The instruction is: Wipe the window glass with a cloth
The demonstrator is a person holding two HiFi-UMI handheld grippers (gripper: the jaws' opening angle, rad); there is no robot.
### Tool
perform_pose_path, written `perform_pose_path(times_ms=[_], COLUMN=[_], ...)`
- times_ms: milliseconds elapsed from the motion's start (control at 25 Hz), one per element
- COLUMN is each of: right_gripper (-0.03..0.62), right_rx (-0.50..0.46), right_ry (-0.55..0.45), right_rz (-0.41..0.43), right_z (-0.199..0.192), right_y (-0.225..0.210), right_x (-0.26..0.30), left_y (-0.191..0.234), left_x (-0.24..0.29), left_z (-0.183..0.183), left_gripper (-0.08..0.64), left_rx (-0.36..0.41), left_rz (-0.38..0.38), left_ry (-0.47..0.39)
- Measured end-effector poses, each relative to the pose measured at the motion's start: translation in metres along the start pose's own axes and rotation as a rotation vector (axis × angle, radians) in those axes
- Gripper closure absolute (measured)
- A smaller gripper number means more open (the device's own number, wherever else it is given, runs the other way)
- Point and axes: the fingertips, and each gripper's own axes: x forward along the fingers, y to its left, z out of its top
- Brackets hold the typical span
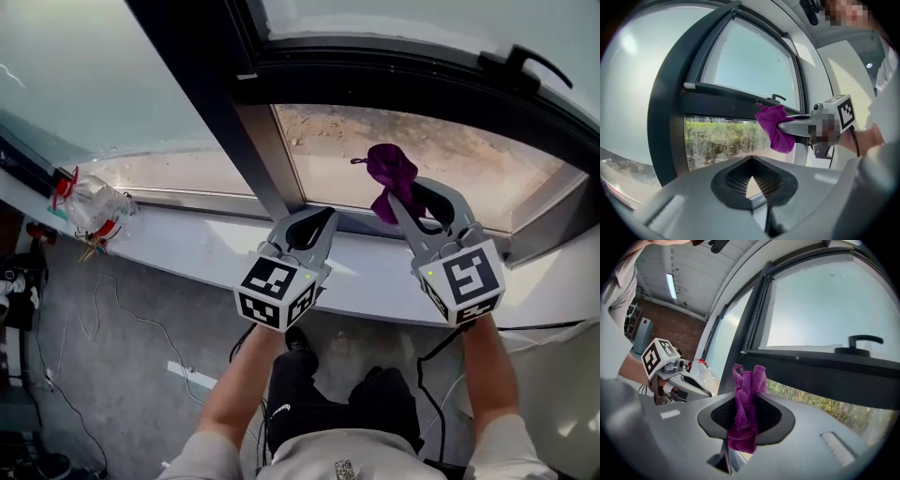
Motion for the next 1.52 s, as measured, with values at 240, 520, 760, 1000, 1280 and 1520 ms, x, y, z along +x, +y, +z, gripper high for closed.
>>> perform_pose_path(times_ms=[240, 520, 760, 1000, 1280, 1520], right_gripper=[0.477, 0.476, 0.477, 0.477, 0.477, 0.485], right_rx=[-0.283, -0.527, -0.737, -0.898, -1.012, -1.140], right_ry=[-0.074, -0.139, -0.194, -0.221, -0.164, -0.029], right_rz=[0.005, -0.013, -0.093, -0.193, -0.396, -0.365], right_z=[0.001, -0.014, -0.011, -0.002, 0.014, 0.002], right_y=[0.014, 0.034, 0.050, 0.050, 0.025, 0.020], right_x=[0.087, 0.149, 0.173, 0.195, 0.228, 0.247], left_y=[0.062, 0.091, 0.110, 0.115, 0.125, 0.131], left_x=[0.005, 0.012, 0.012, 0.010, 0.011, 0.024], left_z=[-0.025, -0.054, -0.060, -0.069, -0.085, -0.113], left_gripper=[0.558, 0.560, 0.558, 0.559, 0.559, 0.559], left_rx=[0.062, 0.154, 0.244, 0.312, 0.293, 0.252], left_rz=[0.138, 0.197, 0.242, 0.289, 0.322, 0.340], left_ry=[-0.063, -0.142, -0.277, -0.328, -0.343, -0.292])
